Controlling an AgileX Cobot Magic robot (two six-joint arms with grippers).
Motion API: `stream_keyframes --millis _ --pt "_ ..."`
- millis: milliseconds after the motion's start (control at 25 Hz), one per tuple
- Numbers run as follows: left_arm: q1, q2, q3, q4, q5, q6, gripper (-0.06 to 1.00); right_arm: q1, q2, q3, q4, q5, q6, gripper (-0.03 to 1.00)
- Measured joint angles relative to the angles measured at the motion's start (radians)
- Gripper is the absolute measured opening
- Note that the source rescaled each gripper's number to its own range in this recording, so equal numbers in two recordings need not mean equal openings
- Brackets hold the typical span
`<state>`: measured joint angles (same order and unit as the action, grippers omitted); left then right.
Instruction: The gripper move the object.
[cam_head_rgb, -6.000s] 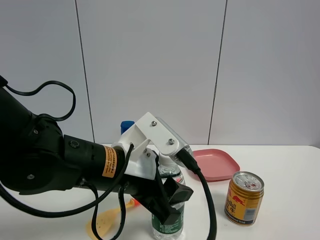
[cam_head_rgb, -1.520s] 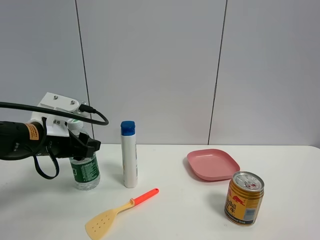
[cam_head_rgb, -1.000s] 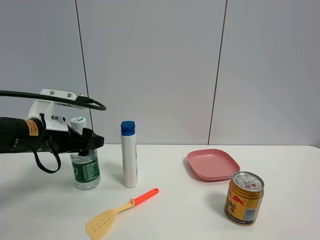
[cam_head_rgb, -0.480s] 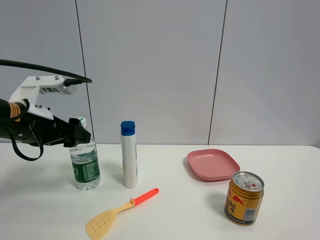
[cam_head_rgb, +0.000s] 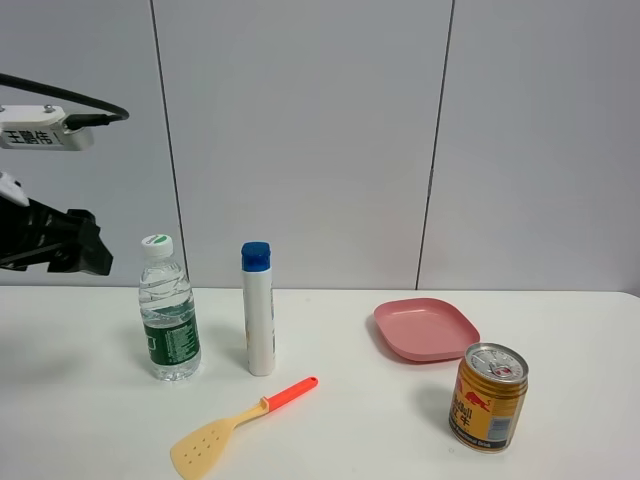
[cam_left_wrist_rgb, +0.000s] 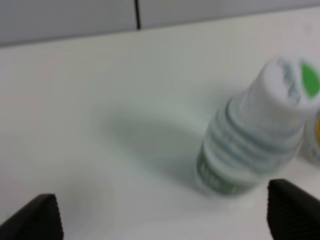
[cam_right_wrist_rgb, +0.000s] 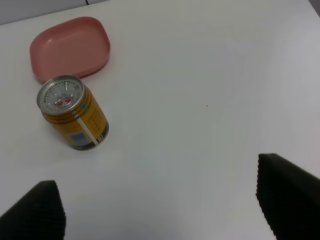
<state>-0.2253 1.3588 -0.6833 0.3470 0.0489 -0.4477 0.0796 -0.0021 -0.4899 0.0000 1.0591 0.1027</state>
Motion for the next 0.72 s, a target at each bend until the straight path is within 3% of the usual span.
stream_keyframes --millis 360,480,720 --pt "-0.01 -0.213 0.0 -0.33 0.479 0.4 0.77 0.0 0.0 0.0 0.0 0.0 0.0 1.0" --pt "-0.01 -0.318 0.0 -0.368 0.572 0.438 0.77 0.0 0.0 0.0 0.0 0.0 0.0 1.0" --pt "-0.01 -0.57 -0.048 -0.37 0.776 0.448 0.77 0.0 0.0 0.0 0.0 0.0 0.0 1.0"
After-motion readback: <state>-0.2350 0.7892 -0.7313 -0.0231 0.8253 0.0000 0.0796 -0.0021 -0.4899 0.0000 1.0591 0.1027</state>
